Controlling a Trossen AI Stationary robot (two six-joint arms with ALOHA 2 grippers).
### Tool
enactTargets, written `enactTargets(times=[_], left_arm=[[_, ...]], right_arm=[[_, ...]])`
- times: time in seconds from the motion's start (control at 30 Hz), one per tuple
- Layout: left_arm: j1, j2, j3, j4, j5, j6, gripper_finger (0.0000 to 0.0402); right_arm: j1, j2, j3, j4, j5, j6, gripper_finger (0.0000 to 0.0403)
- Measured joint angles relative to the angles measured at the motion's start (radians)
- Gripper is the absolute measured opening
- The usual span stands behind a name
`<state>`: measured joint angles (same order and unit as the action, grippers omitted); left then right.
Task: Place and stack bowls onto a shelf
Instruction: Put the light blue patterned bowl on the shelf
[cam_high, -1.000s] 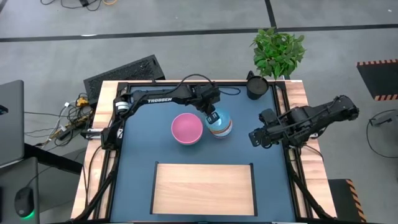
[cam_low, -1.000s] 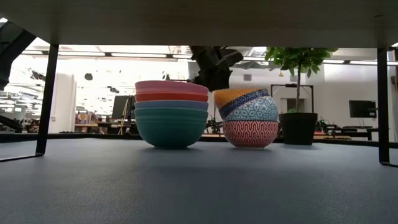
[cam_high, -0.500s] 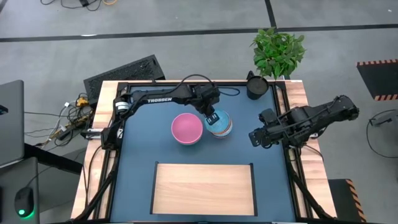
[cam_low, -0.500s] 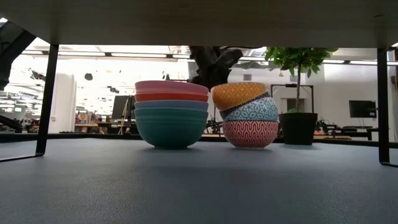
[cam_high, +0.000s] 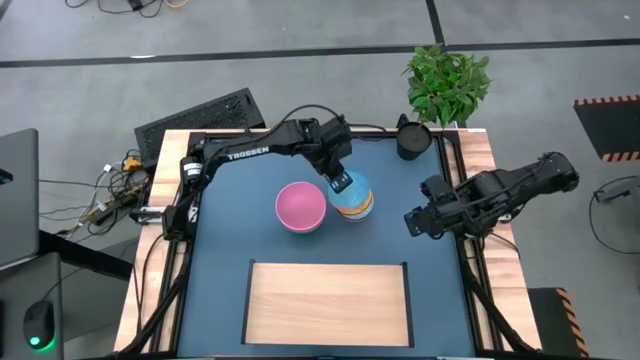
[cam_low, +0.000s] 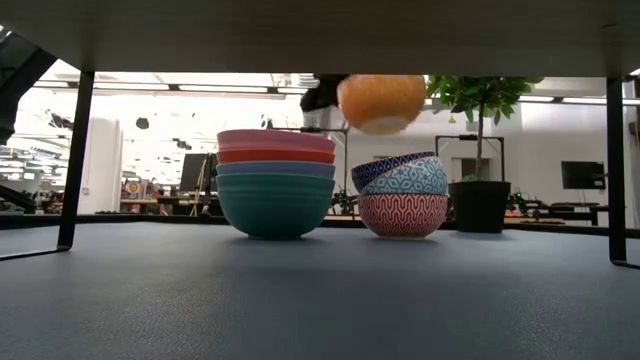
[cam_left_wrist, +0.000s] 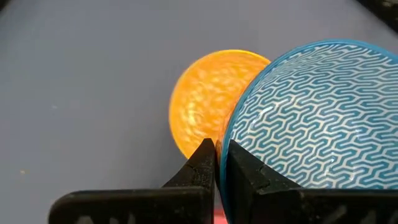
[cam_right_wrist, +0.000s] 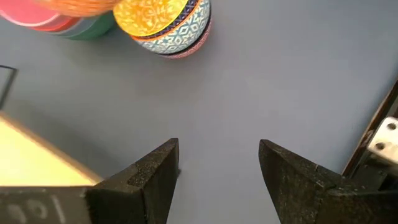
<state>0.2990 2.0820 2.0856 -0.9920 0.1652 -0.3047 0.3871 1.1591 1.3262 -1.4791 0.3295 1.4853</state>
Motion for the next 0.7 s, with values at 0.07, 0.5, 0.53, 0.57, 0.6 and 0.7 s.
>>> enactTargets(times=[0.07,0.5,0.53,0.57,0.6,0.7], left_arm=[[-0.008,0.000,0.050,-0.038,0.022,-0.007,0.0000],[-0.175,-0.015,0.269,-0.101,0.014,-0.106,0.0000],[-0.194,-0.015,0.268,-0.100,0.010,-0.119,0.0000],[-0.215,-0.016,0.268,-0.100,0.005,-0.135,0.0000],[-0.235,-0.016,0.268,-0.099,-0.002,-0.152,0.0000],[-0.294,-0.017,0.268,-0.096,-0.038,-0.208,0.0000]], right_arm=[[0.027,-0.026,0.000,0.000,-0.001,0.037,0.0249],[0.195,-0.146,0.000,-0.078,0.011,0.131,0.0249],[0.203,-0.153,0.000,-0.092,0.011,0.131,0.0249],[0.212,-0.158,0.000,-0.095,0.011,0.126,0.0249],[0.218,-0.165,0.000,-0.093,0.014,0.108,0.0249],[0.223,-0.186,0.000,-0.092,0.019,0.062,0.0249]])
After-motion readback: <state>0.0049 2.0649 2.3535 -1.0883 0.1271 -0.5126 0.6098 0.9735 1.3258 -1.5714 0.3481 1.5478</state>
